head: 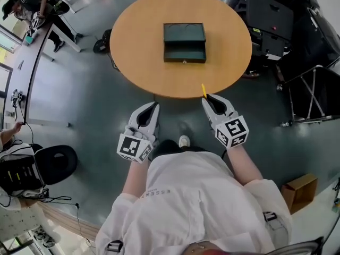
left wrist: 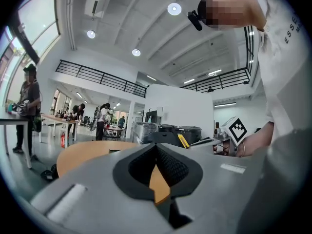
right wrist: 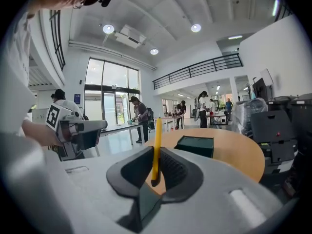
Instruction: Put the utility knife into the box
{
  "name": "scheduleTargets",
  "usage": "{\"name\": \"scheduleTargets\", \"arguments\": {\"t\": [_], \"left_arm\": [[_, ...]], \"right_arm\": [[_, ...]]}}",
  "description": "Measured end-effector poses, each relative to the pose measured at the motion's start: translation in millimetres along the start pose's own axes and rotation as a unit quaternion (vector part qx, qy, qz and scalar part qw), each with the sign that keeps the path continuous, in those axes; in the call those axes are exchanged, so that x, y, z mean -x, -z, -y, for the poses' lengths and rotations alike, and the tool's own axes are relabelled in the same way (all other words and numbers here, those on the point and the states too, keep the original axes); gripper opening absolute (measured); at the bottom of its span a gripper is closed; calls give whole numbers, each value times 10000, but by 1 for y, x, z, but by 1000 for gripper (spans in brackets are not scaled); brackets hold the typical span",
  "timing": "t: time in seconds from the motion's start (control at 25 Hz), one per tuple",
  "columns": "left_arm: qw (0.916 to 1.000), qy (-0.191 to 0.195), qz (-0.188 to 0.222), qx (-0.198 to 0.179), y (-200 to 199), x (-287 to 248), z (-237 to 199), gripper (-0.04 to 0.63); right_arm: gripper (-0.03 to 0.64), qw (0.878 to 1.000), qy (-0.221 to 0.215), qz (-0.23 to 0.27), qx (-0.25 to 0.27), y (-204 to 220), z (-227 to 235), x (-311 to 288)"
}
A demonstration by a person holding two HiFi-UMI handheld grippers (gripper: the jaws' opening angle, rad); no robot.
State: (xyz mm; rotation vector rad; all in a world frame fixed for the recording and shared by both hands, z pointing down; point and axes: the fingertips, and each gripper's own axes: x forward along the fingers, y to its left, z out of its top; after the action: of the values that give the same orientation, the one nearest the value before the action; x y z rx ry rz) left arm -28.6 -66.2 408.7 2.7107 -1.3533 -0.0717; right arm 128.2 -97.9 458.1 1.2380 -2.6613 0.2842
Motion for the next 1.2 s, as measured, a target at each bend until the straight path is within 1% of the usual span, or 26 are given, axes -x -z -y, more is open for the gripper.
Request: {"name": "scheduleTargets", "arguments": {"t": [0.12,0.28,0.44,0.64,0.84,1.0,1.2], "left_arm": [[10000,-35,-79,29,5,-16,-9,15],[9998,-69,-102,150,10,-36,-28,15],[9994,15,-224,282,17,-65,-50,15],[9987,181,-304,368,32,-108,-84,15],[9981,246,-431,373,35,-155,-130,15],[9970,298,-578,418,39,-185,-158,15],[9956,388,-692,493,43,-208,-174,15]], "right_arm": [[38,9998,-43,-79,-187,3,11,-16],[38,9995,-66,-198,-247,5,21,-41],[38,9994,-32,-270,-215,1,37,-70],[38,9983,21,-555,-149,6,67,-113],[38,9950,12,-975,-214,19,99,-171],[38,9917,2,-1281,37,24,119,-211],[40,9853,-278,-1672,213,38,131,-255]]}}
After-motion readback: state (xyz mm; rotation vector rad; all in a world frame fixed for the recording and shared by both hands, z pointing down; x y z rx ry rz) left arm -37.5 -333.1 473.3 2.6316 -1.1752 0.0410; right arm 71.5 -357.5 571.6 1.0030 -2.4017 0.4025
